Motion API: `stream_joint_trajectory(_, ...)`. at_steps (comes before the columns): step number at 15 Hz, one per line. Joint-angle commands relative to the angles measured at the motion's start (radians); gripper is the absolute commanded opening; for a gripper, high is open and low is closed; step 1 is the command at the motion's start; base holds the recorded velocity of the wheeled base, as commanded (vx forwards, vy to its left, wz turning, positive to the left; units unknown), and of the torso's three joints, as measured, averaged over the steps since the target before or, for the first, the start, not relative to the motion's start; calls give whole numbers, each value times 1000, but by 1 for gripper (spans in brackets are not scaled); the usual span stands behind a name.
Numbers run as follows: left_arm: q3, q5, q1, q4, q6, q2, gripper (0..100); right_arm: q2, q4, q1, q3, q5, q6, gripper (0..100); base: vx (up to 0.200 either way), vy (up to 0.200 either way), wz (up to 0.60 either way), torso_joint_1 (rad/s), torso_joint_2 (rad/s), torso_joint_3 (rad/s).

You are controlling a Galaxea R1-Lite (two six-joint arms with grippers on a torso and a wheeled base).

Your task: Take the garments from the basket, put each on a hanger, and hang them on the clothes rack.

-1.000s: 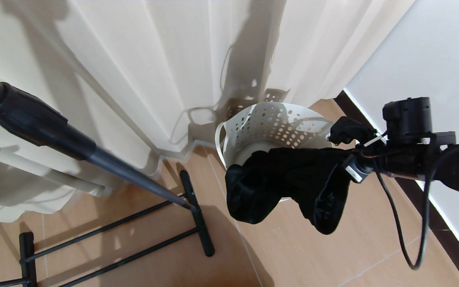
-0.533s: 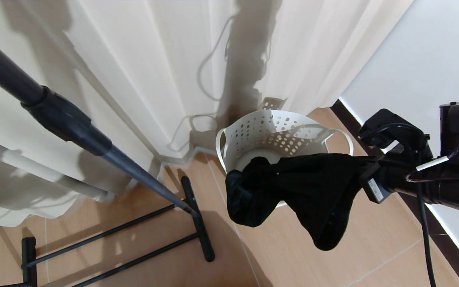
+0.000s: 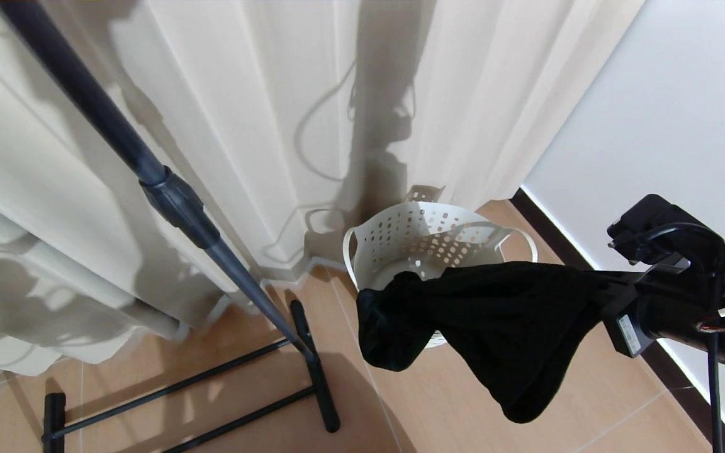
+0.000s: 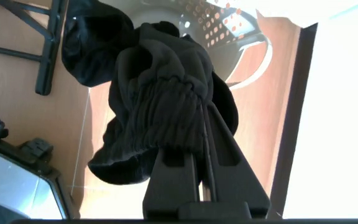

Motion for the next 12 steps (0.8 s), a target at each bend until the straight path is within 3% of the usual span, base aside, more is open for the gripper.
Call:
stream_joint_trajectory(1, 0, 0, 0, -3, 0, 0, 100, -11, -1, 1, 9, -1, -1, 0, 0, 0, 0, 119, -413, -66)
stream_joint_trajectory(6, 0, 2, 0, -3, 0, 0, 100, -13, -23, 2, 26, -1, -4, 0, 0, 0, 0, 149, -431, -79)
stream_joint_trajectory(8, 0, 2, 0, -1, 0, 0, 100, -13, -90, 8, 46, -4, -7, 0, 0, 0, 0, 56, -139, 97)
stream_joint_trajectory(12, 0, 2, 0, -1, 0, 0, 100, -13, -95, 8, 49, -4, -14, 0, 0, 0, 0, 16, -24, 183)
